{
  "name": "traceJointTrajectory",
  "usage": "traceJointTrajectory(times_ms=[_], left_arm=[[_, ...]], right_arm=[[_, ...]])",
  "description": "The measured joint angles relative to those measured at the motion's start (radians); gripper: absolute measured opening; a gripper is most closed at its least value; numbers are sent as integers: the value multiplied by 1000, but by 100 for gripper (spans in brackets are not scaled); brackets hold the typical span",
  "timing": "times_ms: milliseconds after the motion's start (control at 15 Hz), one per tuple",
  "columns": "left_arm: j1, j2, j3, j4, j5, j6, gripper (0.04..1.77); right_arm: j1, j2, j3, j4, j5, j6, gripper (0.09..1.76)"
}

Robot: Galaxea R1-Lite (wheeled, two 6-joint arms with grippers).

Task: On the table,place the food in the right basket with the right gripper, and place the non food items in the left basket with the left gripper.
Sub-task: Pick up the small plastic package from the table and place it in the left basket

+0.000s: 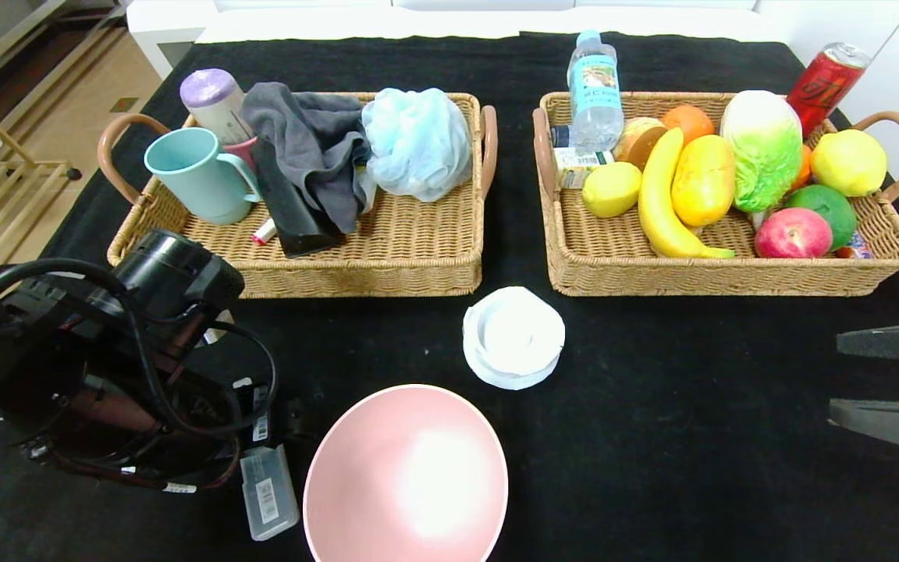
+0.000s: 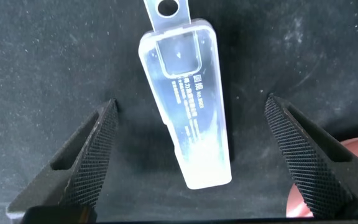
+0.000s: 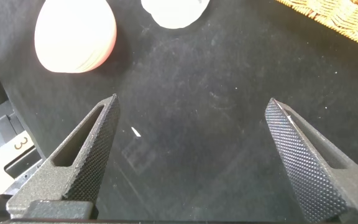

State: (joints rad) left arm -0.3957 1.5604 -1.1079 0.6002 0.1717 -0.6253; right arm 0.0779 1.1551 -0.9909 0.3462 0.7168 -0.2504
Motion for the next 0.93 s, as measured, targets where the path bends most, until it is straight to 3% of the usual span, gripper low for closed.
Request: traceJointTrajectory(times_ms=[133,333,667,933], left_arm=[[6,3,2,0,0,0,172],[9,4,4,7,6,0,123],[7,3,4,6,0,0,68],[7,0,4,5,-1,-1,65]], right_arm=[[0,0,0,0,0,0,171],[0,0,0,0,0,1,171],[0,0,0,0,0,0,171],[0,0,1,0,0,0,171]])
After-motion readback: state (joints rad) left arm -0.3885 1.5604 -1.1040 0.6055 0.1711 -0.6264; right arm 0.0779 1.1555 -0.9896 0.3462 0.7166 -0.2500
